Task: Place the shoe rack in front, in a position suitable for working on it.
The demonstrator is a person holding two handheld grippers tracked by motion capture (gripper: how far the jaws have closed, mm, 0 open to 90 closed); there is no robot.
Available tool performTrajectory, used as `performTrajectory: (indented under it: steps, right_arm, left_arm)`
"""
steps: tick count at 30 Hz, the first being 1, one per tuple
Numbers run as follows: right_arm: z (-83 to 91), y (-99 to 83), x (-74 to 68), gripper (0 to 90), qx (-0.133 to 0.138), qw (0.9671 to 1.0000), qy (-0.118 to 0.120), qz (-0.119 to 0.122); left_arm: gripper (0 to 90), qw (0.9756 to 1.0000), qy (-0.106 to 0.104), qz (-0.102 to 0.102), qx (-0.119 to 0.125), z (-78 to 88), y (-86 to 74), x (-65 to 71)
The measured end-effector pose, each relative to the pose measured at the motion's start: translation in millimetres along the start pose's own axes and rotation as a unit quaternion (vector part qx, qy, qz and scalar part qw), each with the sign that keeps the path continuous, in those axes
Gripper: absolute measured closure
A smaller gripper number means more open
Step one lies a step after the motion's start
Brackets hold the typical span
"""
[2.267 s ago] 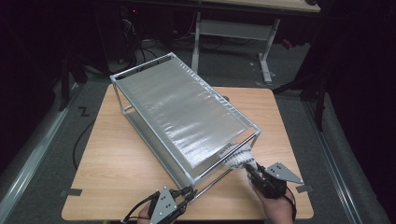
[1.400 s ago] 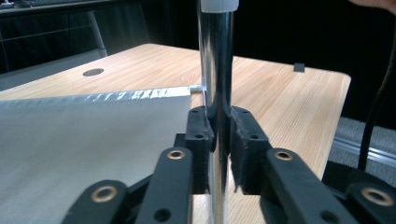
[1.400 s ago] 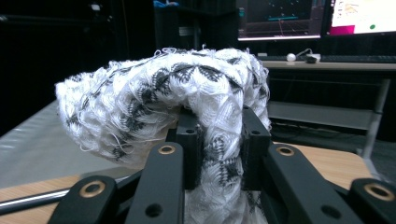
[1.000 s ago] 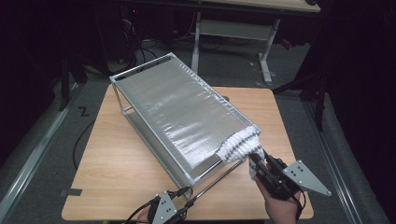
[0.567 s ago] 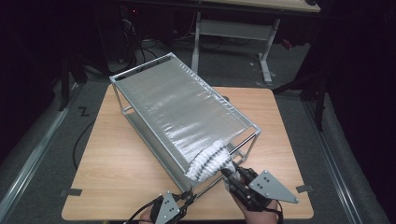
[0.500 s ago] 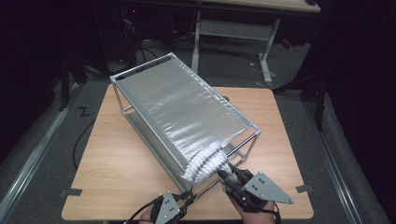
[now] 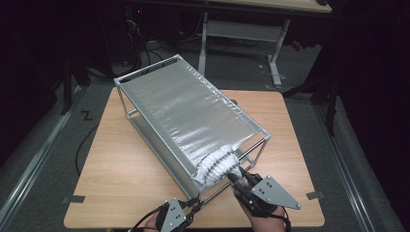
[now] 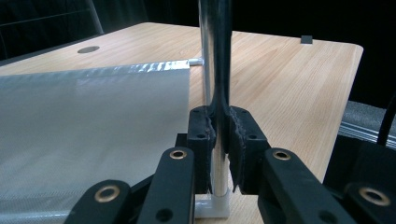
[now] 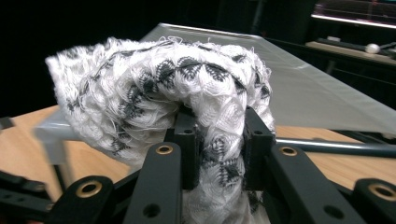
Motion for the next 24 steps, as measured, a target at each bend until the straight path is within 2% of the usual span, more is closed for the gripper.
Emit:
performTrajectory:
  steps: [1, 4, 6, 7, 8, 9, 14, 18, 20, 21, 24]
  right_arm:
    - [0.3, -3.1, 8.0, 73.9, -0.006, 0.9999, -0.014, -0.003]
    - [0.6, -8.2, 20.8, 73.8, -0.015, 0.9993, -0.031, -0.013]
    - [0.6, -9.6, 24.3, 73.8, -0.017, 0.9991, -0.035, -0.015]
    - [0.6, -14.4, 34.8, 73.8, -0.025, 0.9982, -0.048, -0.024]
    - [0.6, -14.4, 34.8, 73.8, -0.025, 0.9982, -0.048, -0.024]
    - [0.7, -18.9, 44.1, 74.3, -0.032, 0.9971, -0.061, -0.032]
    - [1.8, -28.5, 65.5, 74.9, -0.051, 0.9930, -0.095, -0.050]
    - [5.1, -36.7, 84.7, 74.9, -0.059, 0.9882, -0.122, -0.071]
    - [5.8, -38.6, 88.9, 74.8, -0.061, 0.9874, -0.126, -0.074]
    - [7.8, -41.5, 95.5, 74.8, -0.065, 0.9853, -0.134, -0.083]
    - [9.6, -43.7, 101.5, 74.9, -0.068, 0.9830, -0.145, -0.090]
  left_arm:
    - [79.4, 1.0000, 0.000, 0.001, 0.000, 0.0, 0.1, -0.1]
    - [79.4, 1.0000, -0.001, 0.001, 0.000, 0.0, 0.1, -0.3]
    - [79.4, 1.0000, -0.001, 0.001, -0.001, 0.0, 0.1, -0.3]
    - [79.4, 1.0000, -0.001, 0.001, -0.001, 0.0, 0.1, -0.3]
    - [79.4, 1.0000, -0.001, 0.001, -0.001, 0.1, 0.1, -0.3]
    - [79.4, 1.0000, -0.002, 0.001, -0.001, 0.1, 0.2, -0.4]
    - [79.4, 1.0000, -0.001, 0.000, -0.001, 0.0, 0.2, -0.3]
    - [79.5, 1.0000, -0.002, 0.000, -0.002, 0.2, 0.2, -0.6]
    - [79.5, 1.0000, -0.003, 0.001, -0.002, 0.2, 0.3, -0.6]
    - [79.5, 1.0000, -0.003, 0.001, -0.002, 0.2, 0.3, -0.7]
    - [79.5, 1.0000, -0.003, 0.001, -0.002, 0.4, 0.3, -0.7]
Point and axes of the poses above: each handheld gripper's, and its own axes: z roughly backward along the jaws, y roughly out of its top, x roughly to its right, the point moved 2 cm from there along -z, roughly forward along the jaws, and after that the axes turned 11 degrees about z, right-handed, at the moved point
